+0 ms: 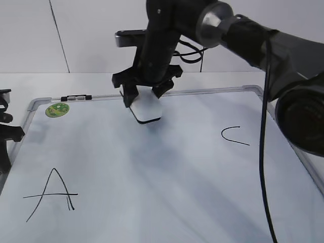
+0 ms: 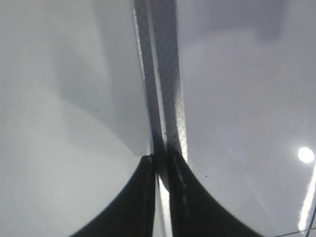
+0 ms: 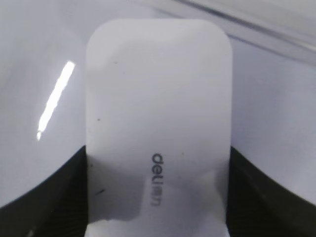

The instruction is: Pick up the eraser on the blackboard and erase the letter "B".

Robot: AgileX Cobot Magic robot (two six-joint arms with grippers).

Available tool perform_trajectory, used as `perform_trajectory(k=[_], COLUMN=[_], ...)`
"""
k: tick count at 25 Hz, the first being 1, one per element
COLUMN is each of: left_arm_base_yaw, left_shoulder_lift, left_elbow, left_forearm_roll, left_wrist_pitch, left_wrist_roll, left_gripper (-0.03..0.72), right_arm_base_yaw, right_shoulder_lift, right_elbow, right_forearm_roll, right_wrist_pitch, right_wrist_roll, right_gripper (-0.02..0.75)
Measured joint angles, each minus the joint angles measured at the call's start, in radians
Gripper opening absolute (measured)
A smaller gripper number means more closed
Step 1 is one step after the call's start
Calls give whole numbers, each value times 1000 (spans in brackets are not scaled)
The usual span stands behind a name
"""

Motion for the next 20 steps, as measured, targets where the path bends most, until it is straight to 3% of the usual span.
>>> perform_trajectory(k=[10, 20], left_arm_base_yaw=[0, 0], left_shoulder_lift=[0, 0], left_elbow=[0, 0], left_forearm_roll=[0, 2], left_wrist_pitch=[6, 10], left_wrist_roll=[0, -2], left_gripper=[37, 37], right_arm_base_yaw=[71, 79], right_shoulder_lift=[28, 68], right_elbow=[25, 19], right_forearm_roll=[-22, -70], right_wrist_pitch=[0, 0], right_wrist_roll=[-2, -2], right_gripper=[507, 507])
